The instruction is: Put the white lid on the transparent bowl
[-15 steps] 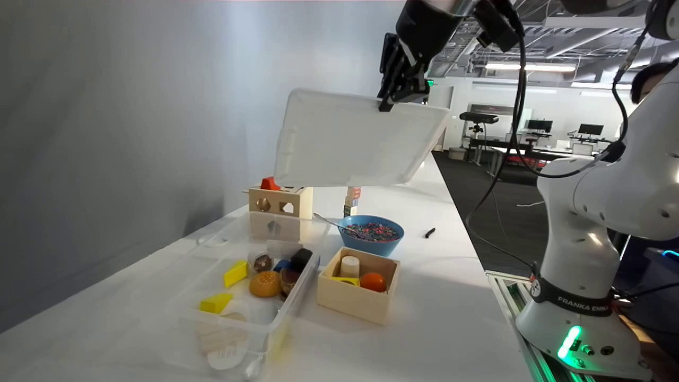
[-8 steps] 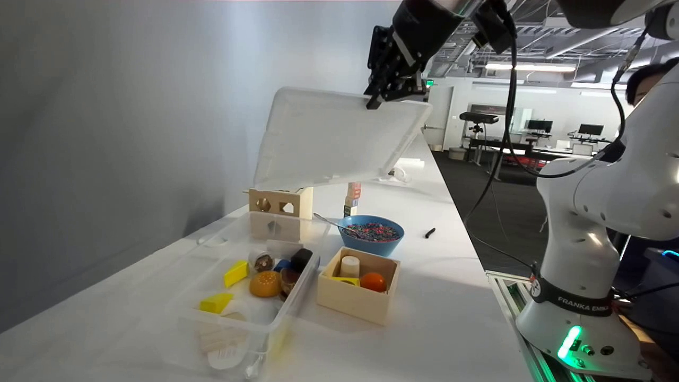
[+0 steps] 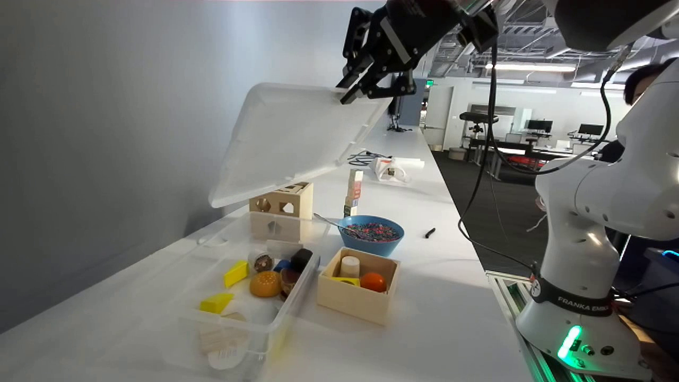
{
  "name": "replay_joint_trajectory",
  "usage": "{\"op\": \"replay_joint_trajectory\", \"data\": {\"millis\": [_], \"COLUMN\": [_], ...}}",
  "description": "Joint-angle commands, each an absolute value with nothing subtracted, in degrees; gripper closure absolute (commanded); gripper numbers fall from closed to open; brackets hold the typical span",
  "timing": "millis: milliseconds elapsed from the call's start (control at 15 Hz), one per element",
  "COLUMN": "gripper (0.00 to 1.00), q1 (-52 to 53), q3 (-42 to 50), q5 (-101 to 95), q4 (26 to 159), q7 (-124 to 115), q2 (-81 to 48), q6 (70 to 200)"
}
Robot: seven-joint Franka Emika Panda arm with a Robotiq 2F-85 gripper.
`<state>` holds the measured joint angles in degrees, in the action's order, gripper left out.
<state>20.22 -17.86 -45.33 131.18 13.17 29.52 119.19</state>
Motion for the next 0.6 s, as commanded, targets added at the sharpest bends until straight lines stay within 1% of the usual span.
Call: {"op": "replay_joint_trajectory", "data": {"millis": [0,67,333,533], "gripper": [0.84,0.96,0.96,0.96], "q1": [20.29,19.35,18.35,18.61], "q3": [-17.86,-18.79,-20.20,-19.72], "q5": [-45.32,-47.99,-53.58,-57.13], "q4": [130.97,131.50,133.19,135.46], "q7": [13.37,10.04,0.56,-1.66], "q2": [29.28,29.42,29.28,29.19], "q6": [119.19,120.83,126.62,133.06]}}
